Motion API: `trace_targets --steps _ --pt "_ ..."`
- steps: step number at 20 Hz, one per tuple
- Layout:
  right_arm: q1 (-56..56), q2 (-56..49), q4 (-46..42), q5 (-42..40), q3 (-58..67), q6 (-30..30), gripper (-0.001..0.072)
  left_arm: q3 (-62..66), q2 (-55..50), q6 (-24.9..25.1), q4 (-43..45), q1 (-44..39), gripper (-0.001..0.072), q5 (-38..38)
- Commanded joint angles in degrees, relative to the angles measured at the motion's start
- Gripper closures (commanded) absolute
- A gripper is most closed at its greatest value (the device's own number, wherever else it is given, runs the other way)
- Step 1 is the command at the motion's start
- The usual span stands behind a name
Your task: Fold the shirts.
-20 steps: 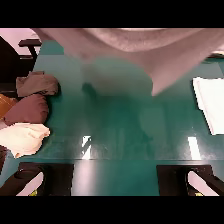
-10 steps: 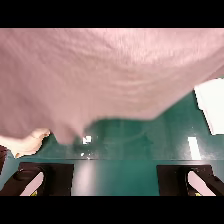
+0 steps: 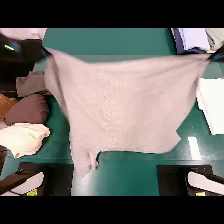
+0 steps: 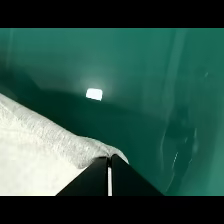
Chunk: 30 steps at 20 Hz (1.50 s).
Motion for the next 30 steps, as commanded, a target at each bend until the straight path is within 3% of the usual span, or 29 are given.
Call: trace_targets --steps 1,2,3,4,5,6,9,11,13,19,26,30 --pt "1.2 -10.49 0.74 -5.92 -5.46 -0.04 0.0701 -5.77 -11.15 2.93 -1.57 0.02 0.0683 5.2" --pt "1.2 -12.9 1.27 -7.65 -5.44 -0.07 0.07 -5.77 -13.05 2.93 -1.62 0.02 0.0681 7.26" --pt "1.16 -14.82 2.89 -8.74 -5.01 -0.44 0.0676 -5.77 -14.19 2.89 -1.6 0.13 0.0586 9.18" --pt "0.57 -16.81 5.16 -8.68 -3.56 -0.87 0.0515 -5.77 -14.51 2.56 -1.66 0.48 0.0254 10.75" --pt "-0.11 -18.51 7.5 -8.22 -1.53 -0.9 0.0322 -5.57 -14.32 1.18 -1.57 1.03 0.0127 11.15" --pt "-0.85 -19.52 9.84 -7.13 0.35 -1.44 0.032 -4.57 -14.12 1.27 -1.55 2.21 0.0164 8.74" --pt "-2.56 -17.64 12.22 -2.27 1.16 -4.02 0.0323 -3.63 -11.82 1.46 -0.96 7.41 0.0164 -5.68" --pt "-2.86 -12.83 12.22 -1.77 -4.5 -5.42 0.0324 -8.66 -7.74 1.18 3.41 9.2 0.0165 -9.49" --pt "-3.34 -6.75 12.24 -2.4 -12.28 -6.01 0.0324 -19.15 -0.55 -1.42 7.63 9.29 0.0165 -7.58" --pt "-3.32 7.96 12.26 -9.4 -28.94 -6.01 0.0324 -48.28 15.47 -4.76 7.13 9.29 0.0164 -5.05" --pt "-3.32 14.16 12.28 -10.82 -35.28 -6.01 0.0325 -59.08 17.09 -4.04 -1.64 9.14 0.0164 2.99" --pt "-3.32 14.51 12.28 -10.67 -36.02 -6.01 0.0325 -61.33 17.09 -4.24 -2.75 3.17 0.0165 8.81"
